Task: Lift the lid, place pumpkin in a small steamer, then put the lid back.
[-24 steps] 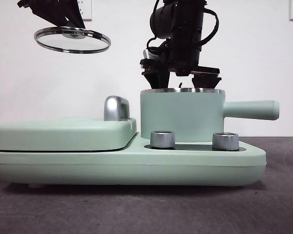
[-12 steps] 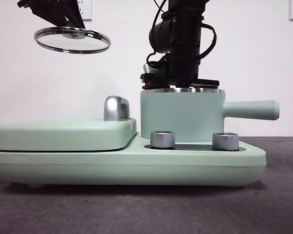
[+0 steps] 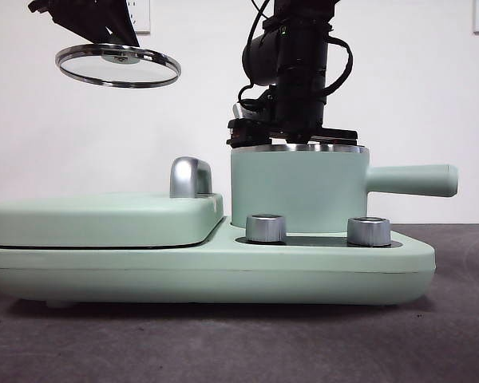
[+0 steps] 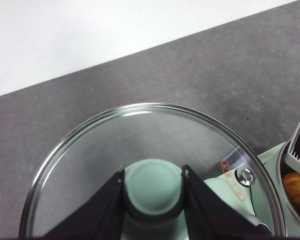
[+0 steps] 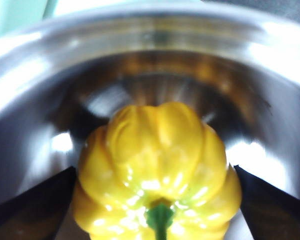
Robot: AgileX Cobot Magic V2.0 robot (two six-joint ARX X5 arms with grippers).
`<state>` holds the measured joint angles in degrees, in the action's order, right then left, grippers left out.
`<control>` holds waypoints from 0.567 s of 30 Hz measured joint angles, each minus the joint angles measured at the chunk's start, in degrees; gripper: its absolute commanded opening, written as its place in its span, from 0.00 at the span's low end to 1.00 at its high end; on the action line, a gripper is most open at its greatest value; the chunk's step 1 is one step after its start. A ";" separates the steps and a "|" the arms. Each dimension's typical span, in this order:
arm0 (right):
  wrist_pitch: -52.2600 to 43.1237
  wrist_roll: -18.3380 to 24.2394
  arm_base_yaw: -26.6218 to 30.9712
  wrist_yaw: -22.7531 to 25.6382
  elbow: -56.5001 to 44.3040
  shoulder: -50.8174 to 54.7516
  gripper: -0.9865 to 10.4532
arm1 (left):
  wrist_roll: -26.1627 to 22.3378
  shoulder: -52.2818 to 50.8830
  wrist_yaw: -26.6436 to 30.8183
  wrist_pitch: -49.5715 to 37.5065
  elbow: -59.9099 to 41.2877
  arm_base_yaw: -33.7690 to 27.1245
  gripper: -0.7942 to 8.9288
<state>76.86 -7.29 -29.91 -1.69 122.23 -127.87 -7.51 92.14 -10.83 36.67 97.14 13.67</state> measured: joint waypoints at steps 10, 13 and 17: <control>0.04 -0.02 -0.33 0.17 10.34 0.44 0.52 | 0.04 0.00 0.00 -0.02 0.00 0.00 0.10; 0.04 -0.02 -0.81 0.22 12.76 2.27 0.52 | 0.02 0.00 0.00 0.00 0.00 0.00 0.10; 0.07 -0.04 -1.16 0.20 12.83 6.03 0.52 | 0.04 0.00 0.00 0.00 0.00 0.00 0.10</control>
<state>76.93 -7.33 -31.07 -1.50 135.06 -121.84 -7.46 92.14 -10.83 36.67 97.14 13.67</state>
